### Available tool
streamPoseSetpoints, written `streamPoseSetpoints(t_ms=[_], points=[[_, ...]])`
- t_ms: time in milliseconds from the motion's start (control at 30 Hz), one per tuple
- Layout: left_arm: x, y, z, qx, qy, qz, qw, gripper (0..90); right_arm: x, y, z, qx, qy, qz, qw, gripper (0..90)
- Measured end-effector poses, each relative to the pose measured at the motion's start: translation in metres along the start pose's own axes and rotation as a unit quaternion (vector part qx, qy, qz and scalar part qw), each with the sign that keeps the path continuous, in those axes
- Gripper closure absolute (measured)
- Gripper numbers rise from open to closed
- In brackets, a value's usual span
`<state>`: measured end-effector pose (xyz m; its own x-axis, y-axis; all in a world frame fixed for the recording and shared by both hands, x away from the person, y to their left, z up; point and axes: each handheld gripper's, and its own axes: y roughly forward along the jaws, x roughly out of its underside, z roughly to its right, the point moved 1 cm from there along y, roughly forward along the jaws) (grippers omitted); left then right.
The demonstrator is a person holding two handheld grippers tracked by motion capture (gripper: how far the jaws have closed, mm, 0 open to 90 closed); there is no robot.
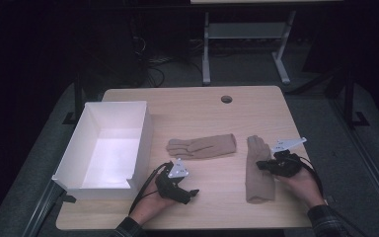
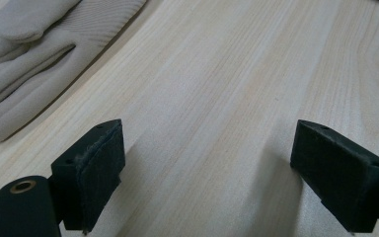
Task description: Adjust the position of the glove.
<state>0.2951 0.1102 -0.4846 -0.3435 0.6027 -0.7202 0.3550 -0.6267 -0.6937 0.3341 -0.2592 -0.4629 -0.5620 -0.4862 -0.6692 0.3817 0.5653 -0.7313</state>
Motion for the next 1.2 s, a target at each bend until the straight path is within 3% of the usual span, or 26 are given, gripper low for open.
streamPoseSetpoints(t_ms=[67,167,400,600,833,1200], points=[[0.000,0.000,0.000,0.000,0.000,0.000,1.0000,12.8,0.001,0.005,0.003,-0.001,0.003,-0.011,0.9999,90.0],[0.000,0.000,0.000,0.000,0.000,0.000,1.0000,12.8,0.003,0.007,0.004,-0.005,0.004,-0.008,1.0000,90.0],[0.000,0.000,0.000,0.000,0.000,0.000,1.0000,12.8,0.002,0.013,-0.008,-0.016,-0.016,-0.019,0.9996,90.0],[0.000,0.000,0.000,0.000,0.000,0.000,1.0000,12.9,0.003,0.014,-0.014,-0.028,-0.016,-0.021,0.9993,90.0],[0.000,0.000,0.000,0.000,0.000,0.000,1.0000,12.8,0.002,0.017,-0.031,-0.051,-0.027,-0.026,0.9980,90.0],[0.000,0.000,0.000,0.000,0.000,0.000,1.0000,12.9,-0.002,0.024,-0.055,-0.075,-0.064,-0.036,0.9944,90.0]])
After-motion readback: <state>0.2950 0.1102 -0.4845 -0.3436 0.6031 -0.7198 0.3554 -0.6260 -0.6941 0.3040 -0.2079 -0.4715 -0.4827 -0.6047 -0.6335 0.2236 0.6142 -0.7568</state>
